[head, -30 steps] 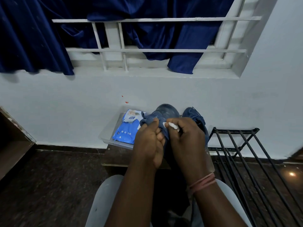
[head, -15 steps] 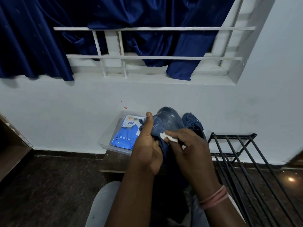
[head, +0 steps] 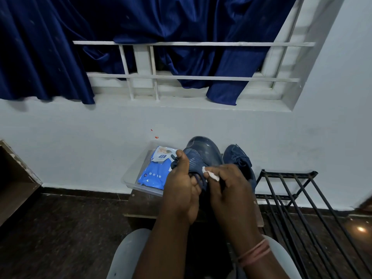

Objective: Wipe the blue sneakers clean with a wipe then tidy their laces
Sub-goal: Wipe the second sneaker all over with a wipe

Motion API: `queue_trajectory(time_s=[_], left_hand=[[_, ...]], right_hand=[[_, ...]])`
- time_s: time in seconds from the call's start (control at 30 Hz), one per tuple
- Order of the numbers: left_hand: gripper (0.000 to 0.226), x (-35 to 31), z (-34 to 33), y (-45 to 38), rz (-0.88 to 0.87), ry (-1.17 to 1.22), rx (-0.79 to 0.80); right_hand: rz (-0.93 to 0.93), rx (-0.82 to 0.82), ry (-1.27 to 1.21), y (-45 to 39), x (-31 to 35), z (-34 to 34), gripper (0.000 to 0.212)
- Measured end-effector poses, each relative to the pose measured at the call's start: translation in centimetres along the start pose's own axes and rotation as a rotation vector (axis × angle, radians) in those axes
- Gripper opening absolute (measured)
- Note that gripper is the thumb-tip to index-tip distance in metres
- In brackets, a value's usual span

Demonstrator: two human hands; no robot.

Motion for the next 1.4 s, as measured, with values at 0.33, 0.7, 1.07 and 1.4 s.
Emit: queue_trajectory(time_s=[0.33, 0.7, 1.07, 1.4], left_hand=[[0.076, -1.1, -0.4, 0.3, -0.103, -0.109, -0.005], [0.070, 0.7, -1.6, 1.1, -0.024, 0.003, 0.128], [0.055, 0.0, -0.9, 1.0, -0.117, -0.089, 0.000], [0.048, 0.0, -1.0, 1.2, -0.181, -0.153, -0.031]], right_hand=[[0.016, -0.045, 0.007, -0.4, 1.1, 0.9, 0.022], [0.050, -0.009, -0.023, -1.3, 3.6, 0.7, 0.027], [0.035, 0.037, -0.046, -1.8, 3.4, 0.8, 0.029], [0.039, -0.057, 0.017, -3.2, 2.5, 1.2, 0.023]])
Point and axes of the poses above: each hand's wrist, its own y-axis away from the middle knuckle, its own z-axis out of the back of the hand, x = y × z, the point moved 9 cm from there along -y, towards the middle knuckle, and after that the axes turned 3 degrees about z, right-handed, at the moved point
